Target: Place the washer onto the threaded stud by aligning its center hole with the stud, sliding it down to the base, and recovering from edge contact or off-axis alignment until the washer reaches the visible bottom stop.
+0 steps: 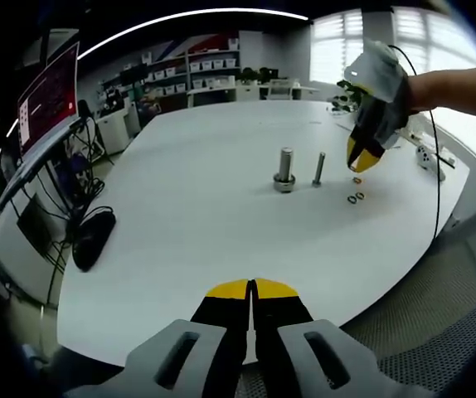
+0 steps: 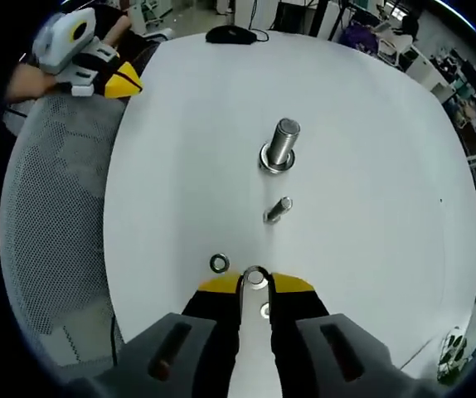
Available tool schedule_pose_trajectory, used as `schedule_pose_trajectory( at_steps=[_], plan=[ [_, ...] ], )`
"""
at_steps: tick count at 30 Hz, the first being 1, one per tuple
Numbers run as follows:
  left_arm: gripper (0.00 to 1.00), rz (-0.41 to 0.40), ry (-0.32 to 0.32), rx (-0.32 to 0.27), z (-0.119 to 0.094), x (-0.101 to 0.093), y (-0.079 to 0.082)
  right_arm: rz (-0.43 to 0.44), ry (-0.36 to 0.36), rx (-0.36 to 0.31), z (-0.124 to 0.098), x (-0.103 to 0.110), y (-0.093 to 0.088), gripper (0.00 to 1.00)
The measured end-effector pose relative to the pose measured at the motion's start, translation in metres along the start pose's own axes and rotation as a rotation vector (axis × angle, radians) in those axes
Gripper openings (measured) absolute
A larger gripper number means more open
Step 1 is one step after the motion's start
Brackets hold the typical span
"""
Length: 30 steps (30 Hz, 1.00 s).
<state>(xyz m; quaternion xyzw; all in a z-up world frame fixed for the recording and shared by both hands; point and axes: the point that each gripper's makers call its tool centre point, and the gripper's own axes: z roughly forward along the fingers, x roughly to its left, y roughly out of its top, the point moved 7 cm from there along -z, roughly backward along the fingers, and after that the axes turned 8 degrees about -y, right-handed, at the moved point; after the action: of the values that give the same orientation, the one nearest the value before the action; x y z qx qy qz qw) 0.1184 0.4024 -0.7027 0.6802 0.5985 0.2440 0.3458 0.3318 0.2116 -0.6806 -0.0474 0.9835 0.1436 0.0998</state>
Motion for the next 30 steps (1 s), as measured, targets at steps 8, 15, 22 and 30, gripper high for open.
schedule_pose_trajectory(
  at_steps=[8,15,22,30],
  plan=[
    [0.00,0.008,-0.004,0.007,0.000,-0.001,0.000,-0.013,-0.015,-0.042,-0.010,-0.007,0.026,0.14],
    [0.00,0.005,-0.003,0.009,0.001,0.000,-0.001,-0.035,-0.025,-0.042,-0.006,-0.012,0.038,0.14],
    [0.00,0.007,-0.004,0.003,0.000,0.000,0.000,-0.053,-0.020,-0.036,-0.004,-0.015,0.044,0.14],
    [0.00,0.006,-0.005,0.001,0.000,0.000,0.000,-0.080,-0.019,-0.028,0.000,-0.017,0.049,0.14]
  ],
)
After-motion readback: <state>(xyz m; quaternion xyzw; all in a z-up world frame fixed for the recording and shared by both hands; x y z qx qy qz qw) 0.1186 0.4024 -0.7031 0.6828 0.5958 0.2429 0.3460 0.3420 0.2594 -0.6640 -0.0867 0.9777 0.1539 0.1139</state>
